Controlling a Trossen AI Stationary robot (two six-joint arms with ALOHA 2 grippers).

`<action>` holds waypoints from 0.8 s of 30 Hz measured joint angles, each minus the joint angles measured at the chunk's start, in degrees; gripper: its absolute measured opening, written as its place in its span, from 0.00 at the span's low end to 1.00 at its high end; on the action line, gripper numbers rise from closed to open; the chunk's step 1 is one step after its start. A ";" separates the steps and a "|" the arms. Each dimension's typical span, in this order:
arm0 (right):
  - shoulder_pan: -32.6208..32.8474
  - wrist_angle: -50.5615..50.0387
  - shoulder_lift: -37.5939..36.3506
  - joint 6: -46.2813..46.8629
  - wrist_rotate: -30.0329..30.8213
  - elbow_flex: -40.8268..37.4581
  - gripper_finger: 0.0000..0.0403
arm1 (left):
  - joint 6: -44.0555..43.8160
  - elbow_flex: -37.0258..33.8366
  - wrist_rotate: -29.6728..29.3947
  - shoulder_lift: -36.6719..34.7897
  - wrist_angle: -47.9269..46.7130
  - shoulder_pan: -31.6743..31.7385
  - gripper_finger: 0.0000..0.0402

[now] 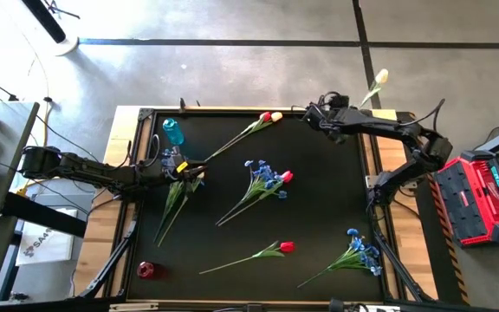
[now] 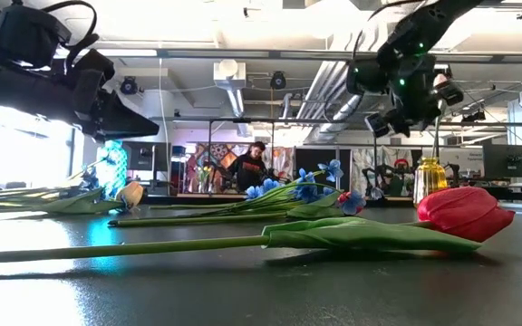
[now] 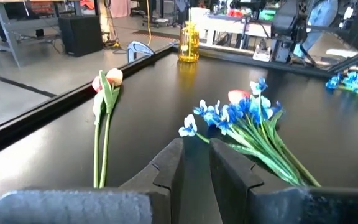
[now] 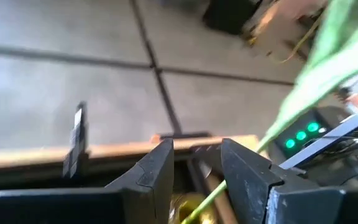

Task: Sort flowers into vase by color
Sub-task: Put the top yellow flower into the yellow vase

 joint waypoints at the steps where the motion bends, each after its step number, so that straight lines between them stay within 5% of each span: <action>1: 0.00 -1.01 0.00 -1.05 -1.98 0.95 0.31 | -0.08 0.00 0.02 0.00 -0.43 -0.06 0.17; 11: 4.69 -8.63 0.00 -11.40 -18.01 9.46 0.31 | -2.38 1.55 0.04 0.02 -3.49 -0.04 0.29; 17: 10.84 -7.29 0.00 -16.21 -31.91 10.64 0.31 | -2.55 10.15 -0.11 0.02 -17.09 0.21 0.36; 24: 18.63 -3.11 -0.02 -18.23 -40.28 8.29 0.31 | 2.38 21.25 -0.27 3.10 -28.81 5.08 0.37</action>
